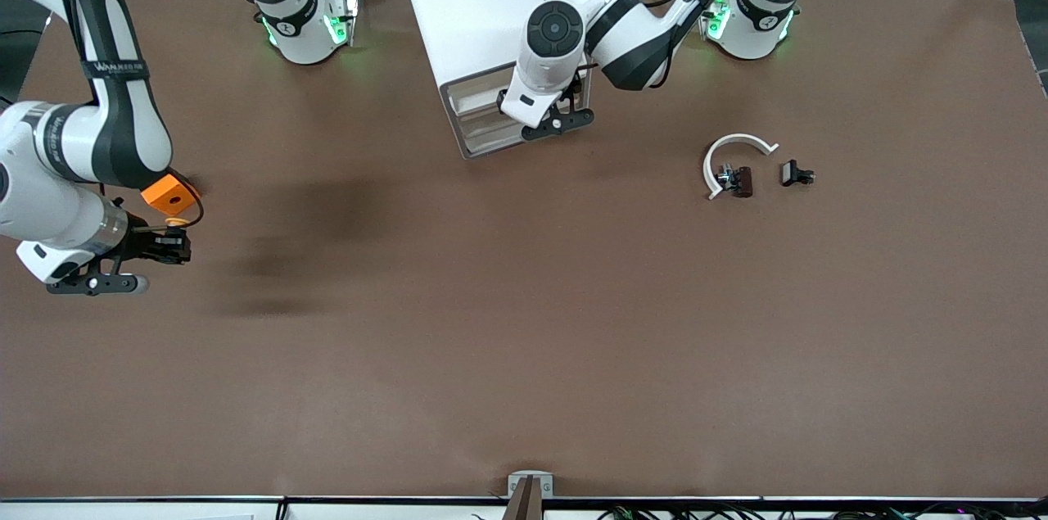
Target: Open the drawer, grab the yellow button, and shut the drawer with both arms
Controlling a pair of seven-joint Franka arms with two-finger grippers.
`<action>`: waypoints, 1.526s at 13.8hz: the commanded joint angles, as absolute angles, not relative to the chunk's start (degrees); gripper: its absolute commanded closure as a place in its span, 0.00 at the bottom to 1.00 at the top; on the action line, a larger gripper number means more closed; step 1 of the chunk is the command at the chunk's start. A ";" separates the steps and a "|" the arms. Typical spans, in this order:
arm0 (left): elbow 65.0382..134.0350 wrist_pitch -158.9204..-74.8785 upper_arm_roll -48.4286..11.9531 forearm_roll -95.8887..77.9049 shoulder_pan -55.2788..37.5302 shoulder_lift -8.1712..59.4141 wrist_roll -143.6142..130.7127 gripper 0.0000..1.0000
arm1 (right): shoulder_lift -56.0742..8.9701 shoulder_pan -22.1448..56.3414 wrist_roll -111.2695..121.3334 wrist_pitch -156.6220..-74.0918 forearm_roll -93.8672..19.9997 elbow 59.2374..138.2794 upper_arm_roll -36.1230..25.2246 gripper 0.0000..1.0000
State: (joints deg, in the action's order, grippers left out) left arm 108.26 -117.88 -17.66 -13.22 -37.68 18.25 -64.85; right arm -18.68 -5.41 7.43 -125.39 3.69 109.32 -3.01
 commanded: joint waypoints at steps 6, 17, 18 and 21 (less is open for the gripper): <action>109.07 -120.94 -18.63 -13.62 -41.31 19.15 -68.99 0.00 | -27.68 -8.44 7.65 -137.18 5.19 109.69 -1.85 0.93; 99.68 -120.41 -17.23 -6.51 -21.73 18.90 -68.29 0.00 | -33.22 -9.49 7.56 -148.44 5.19 112.94 -1.76 0.89; 98.71 -120.41 -17.14 -6.33 -19.62 18.98 -67.94 0.00 | -33.14 -9.49 7.56 -148.53 5.19 112.94 -1.76 0.85; 96.51 -120.50 -17.23 -1.60 -15.22 19.16 -61.99 0.00 | -32.96 -9.49 7.38 -148.01 5.19 112.85 -1.76 0.27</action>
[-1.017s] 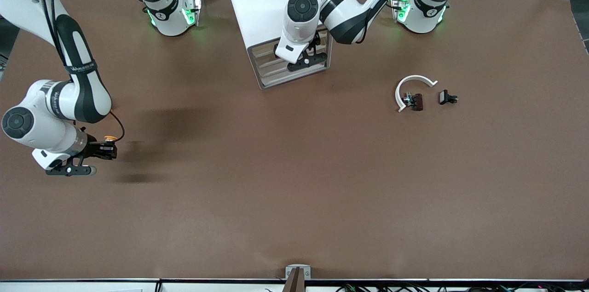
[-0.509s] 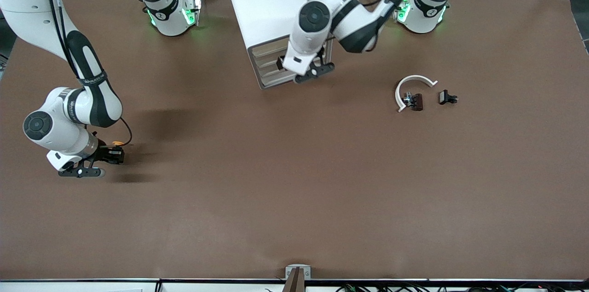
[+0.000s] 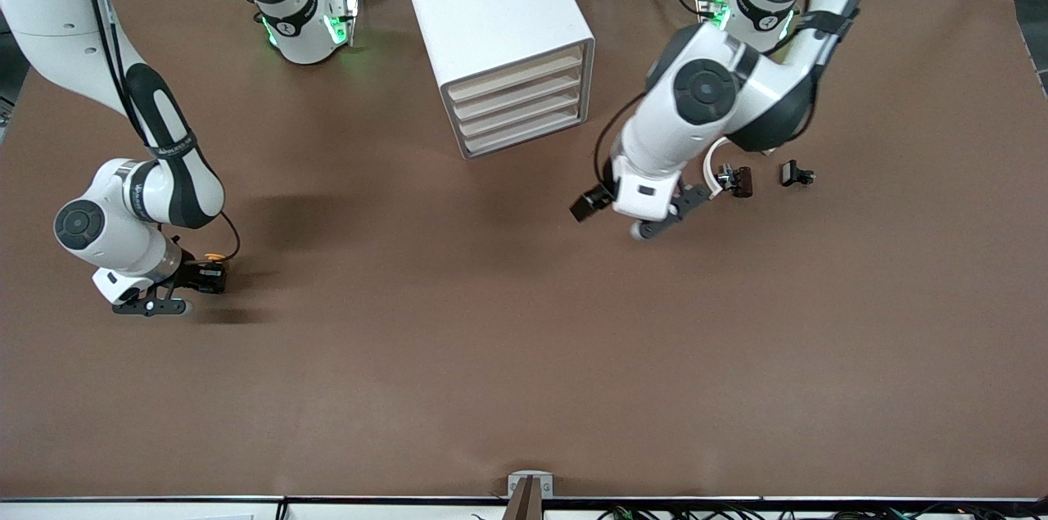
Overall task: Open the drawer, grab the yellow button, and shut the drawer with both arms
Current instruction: 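Lower the button to the table with the right gripper while the left gripper withdraws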
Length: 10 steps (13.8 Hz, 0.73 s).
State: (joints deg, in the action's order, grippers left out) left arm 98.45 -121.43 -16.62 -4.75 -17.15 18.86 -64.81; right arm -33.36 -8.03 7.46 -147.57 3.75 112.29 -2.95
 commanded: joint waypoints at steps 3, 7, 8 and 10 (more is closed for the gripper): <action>94.75 -120.32 -17.23 0.79 -11.62 18.81 -56.96 0.00 | -29.90 -9.32 7.29 -146.44 5.01 112.33 -1.67 0.00; 91.24 -113.49 -17.23 0.88 -5.56 17.32 -47.76 0.00 | -24.97 -8.62 7.12 -129.60 4.40 106.01 -0.44 0.00; 90.01 -111.73 -17.31 0.88 -3.97 17.14 -45.72 0.00 | -22.87 -8.44 7.03 -126.07 4.31 105.21 0.52 0.00; 87.55 -107.68 -17.23 0.88 -1.50 16.18 -42.55 0.00 | -17.95 -8.44 6.68 -121.66 4.31 105.20 1.75 0.00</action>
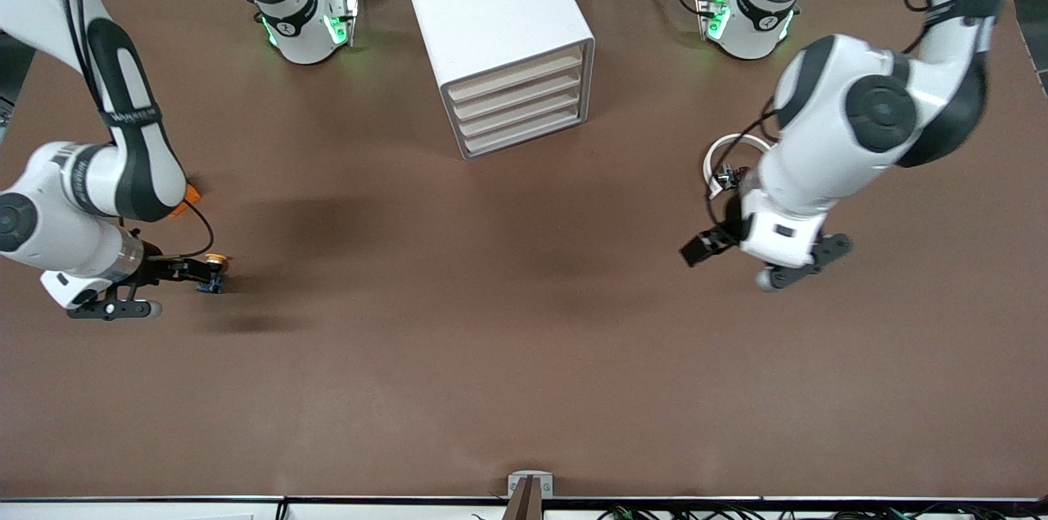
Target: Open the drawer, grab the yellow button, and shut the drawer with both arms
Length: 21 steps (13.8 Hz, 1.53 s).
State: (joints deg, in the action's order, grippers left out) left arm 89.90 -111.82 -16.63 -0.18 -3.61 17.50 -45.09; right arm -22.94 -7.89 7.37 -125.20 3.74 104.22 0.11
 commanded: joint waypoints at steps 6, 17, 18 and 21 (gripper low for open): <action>82.71 -96.86 -16.96 1.93 4.46 12.58 -29.93 0.00 | -7.04 -5.89 6.42 -105.24 -1.75 103.37 1.85 0.00; 83.23 -86.14 -17.05 1.93 11.95 3.96 -11.95 0.00 | 0.43 -0.09 -3.95 -95.02 -1.05 99.14 1.76 0.00; 83.15 -85.26 -17.31 1.93 11.95 3.69 -11.95 0.00 | 0.87 0.43 -3.96 -94.14 -1.05 98.97 1.84 0.00; 83.84 -84.55 -16.62 1.23 11.08 1.94 -11.78 0.00 | 0.62 0.00 -3.34 -91.25 -1.75 95.38 1.32 0.00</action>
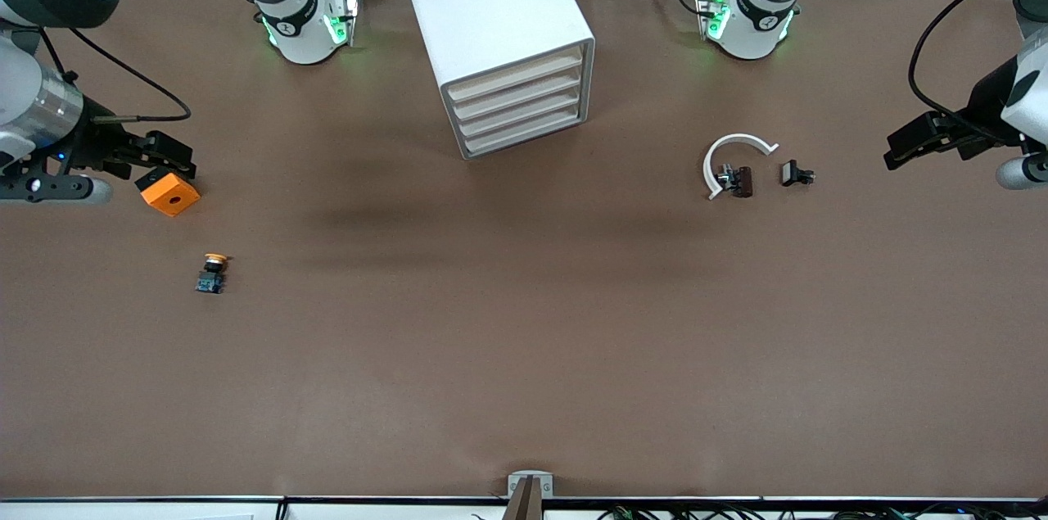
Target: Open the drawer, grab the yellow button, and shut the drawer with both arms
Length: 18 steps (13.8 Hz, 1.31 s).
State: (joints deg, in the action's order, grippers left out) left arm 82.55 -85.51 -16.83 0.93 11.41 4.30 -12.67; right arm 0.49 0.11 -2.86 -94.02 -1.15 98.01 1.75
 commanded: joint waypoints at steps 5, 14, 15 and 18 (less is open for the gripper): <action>91.05 -84.46 -6.00 1.14 0.11 -3.86 -10.73 0.00 | 0.62 -1.40 -3.52 -90.79 -1.67 92.91 1.05 0.00; 92.02 -85.08 -3.87 1.23 -0.79 -3.87 -7.47 0.00 | 0.44 5.70 -4.04 -91.05 -2.02 90.09 -7.27 0.00; 91.85 -85.17 -3.87 1.23 -0.97 -3.52 -7.99 0.00 | 0.44 5.54 -4.04 -91.05 -2.02 90.00 -7.29 0.00; 89.65 -85.17 -3.96 1.23 -0.88 -2.02 -7.48 0.00 | 0.44 5.36 -3.60 -91.05 -1.93 89.91 -7.29 0.00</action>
